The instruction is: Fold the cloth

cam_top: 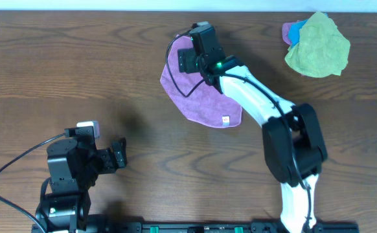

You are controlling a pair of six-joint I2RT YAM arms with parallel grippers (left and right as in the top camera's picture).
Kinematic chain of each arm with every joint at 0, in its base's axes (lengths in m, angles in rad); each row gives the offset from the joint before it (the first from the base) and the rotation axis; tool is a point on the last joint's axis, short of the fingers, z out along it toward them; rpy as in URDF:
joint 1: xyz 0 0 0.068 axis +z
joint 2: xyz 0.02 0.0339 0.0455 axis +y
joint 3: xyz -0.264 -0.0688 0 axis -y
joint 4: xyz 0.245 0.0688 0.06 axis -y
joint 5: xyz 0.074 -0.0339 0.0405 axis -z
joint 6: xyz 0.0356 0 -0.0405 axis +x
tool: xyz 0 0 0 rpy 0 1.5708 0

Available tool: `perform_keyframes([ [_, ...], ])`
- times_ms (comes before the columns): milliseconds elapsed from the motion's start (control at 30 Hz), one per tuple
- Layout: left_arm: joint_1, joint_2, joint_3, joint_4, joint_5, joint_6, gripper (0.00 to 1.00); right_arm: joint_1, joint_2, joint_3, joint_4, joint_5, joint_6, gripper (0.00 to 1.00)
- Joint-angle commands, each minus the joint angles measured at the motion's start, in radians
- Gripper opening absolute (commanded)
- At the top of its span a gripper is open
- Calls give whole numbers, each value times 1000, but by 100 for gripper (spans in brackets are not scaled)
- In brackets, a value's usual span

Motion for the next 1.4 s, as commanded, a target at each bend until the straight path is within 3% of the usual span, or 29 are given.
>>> perform_keyframes([
  [0, 1, 0, 22, 10, -1, -29, 95, 15, -146, 29, -117, -18, 113, 83],
  [167, 1, 27, 34, 26, -1, -120, 95, -7, -323, 29, -405, -6, 206, 82],
  [333, 1, 132, 160, -40, 15, -171, 95, -90, -402, 24, -742, -41, 367, 80],
  [467, 1, 225, 283, -112, 15, -169, 95, -130, -404, -13, -836, -108, 367, 77],
  [833, 0, 464, 525, -229, 106, -185, 95, -163, -404, -367, -632, -306, 449, 78],
  [1167, 0, 547, 533, -233, 205, -192, 95, -164, -404, -547, -478, -279, 507, 77],
  [1367, 0, 550, 533, -233, 219, -192, 95, -164, -404, -616, -337, -251, 557, 71],
])
